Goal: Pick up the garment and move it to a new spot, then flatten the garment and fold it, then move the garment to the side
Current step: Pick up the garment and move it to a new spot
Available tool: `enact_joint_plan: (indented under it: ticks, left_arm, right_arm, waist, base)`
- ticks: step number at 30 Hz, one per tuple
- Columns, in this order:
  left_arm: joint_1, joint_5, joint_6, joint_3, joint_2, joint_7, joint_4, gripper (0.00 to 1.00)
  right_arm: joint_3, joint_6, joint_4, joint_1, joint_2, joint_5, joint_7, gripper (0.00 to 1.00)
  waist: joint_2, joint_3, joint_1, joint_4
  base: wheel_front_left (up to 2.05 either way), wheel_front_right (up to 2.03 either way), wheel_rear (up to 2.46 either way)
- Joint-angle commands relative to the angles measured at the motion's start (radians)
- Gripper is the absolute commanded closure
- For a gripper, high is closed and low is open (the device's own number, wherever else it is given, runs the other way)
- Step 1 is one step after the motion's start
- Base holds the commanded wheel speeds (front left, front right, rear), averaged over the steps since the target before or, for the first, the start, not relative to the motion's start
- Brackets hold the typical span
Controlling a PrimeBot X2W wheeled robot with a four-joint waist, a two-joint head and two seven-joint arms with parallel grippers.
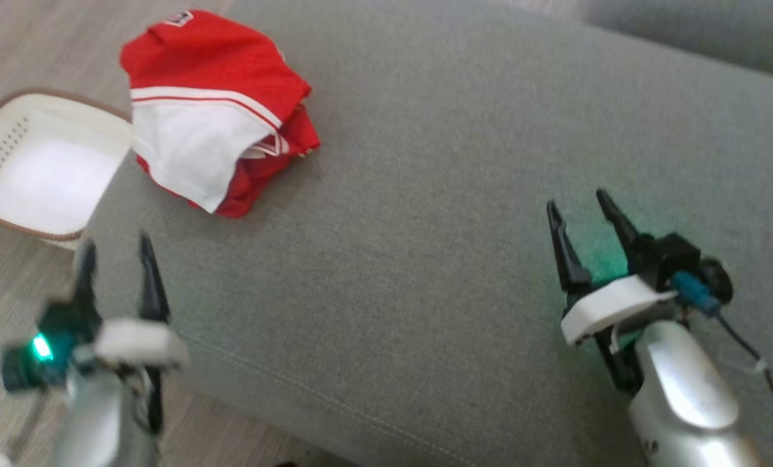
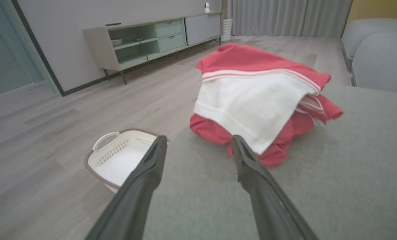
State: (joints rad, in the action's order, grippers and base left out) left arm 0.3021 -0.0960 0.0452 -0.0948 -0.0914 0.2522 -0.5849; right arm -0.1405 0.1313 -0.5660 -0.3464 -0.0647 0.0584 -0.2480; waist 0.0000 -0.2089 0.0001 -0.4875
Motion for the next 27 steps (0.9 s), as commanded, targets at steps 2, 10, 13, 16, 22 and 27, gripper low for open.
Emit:
enact_joint_plan:
  ticks: [2, 10, 13, 16, 22, 27]
  left_arm:
    - [0.108, 0.013, 0.018, -0.036, -0.059, 0.010, 0.002, 0.00]
    - [0.329, 0.006, 0.064, -0.018, -0.119, 0.010, -0.119, 0.00]
    - [0.404, -0.008, 0.073, -0.017, -0.148, 0.010, -0.177, 0.00]
    - [0.473, -0.019, 0.079, -0.007, -0.177, 0.010, -0.257, 0.00]
    - [0.600, -0.068, 0.085, 0.024, -0.233, -0.067, -0.474, 0.00]
    - [0.634, -0.106, 0.085, 0.058, -0.233, -0.112, -0.576, 0.00]
  right_arm:
    - [-0.037, -0.001, 0.043, -0.053, -0.015, -0.013, -0.014, 0.00]
    - [-0.101, -0.001, 0.107, -0.112, -0.063, -0.019, -0.014, 0.00]
    - [-0.117, -0.001, 0.130, -0.123, -0.077, -0.018, -0.014, 0.00]
    - [-0.121, -0.001, 0.146, -0.127, -0.089, -0.018, -0.014, 0.00]
    - [-0.110, -0.001, 0.155, -0.126, -0.106, -0.021, -0.014, 0.00]
    - [-0.091, -0.001, 0.153, -0.115, -0.106, -0.020, -0.014, 0.00]
  waist:
    - [0.0000, -0.071, -0.0001, 0.025]
    - [0.0000, -0.182, -0.0001, 0.075]
    - [0.0000, -0.212, -0.0001, 0.101]
    - [0.0000, -0.234, -0.0001, 0.127]
    - [0.0000, -0.277, -0.0001, 0.174]
    - [0.0000, -0.286, -0.0001, 0.196]
  base:
    - [0.00, 0.00, 0.00]
    - [0.00, 0.00, 0.00]
    - [0.00, 0.00, 0.00]
    - [0.00, 0.00, 0.00]
    - [0.00, 0.00, 0.00]
    - [0.00, 0.00, 0.00]
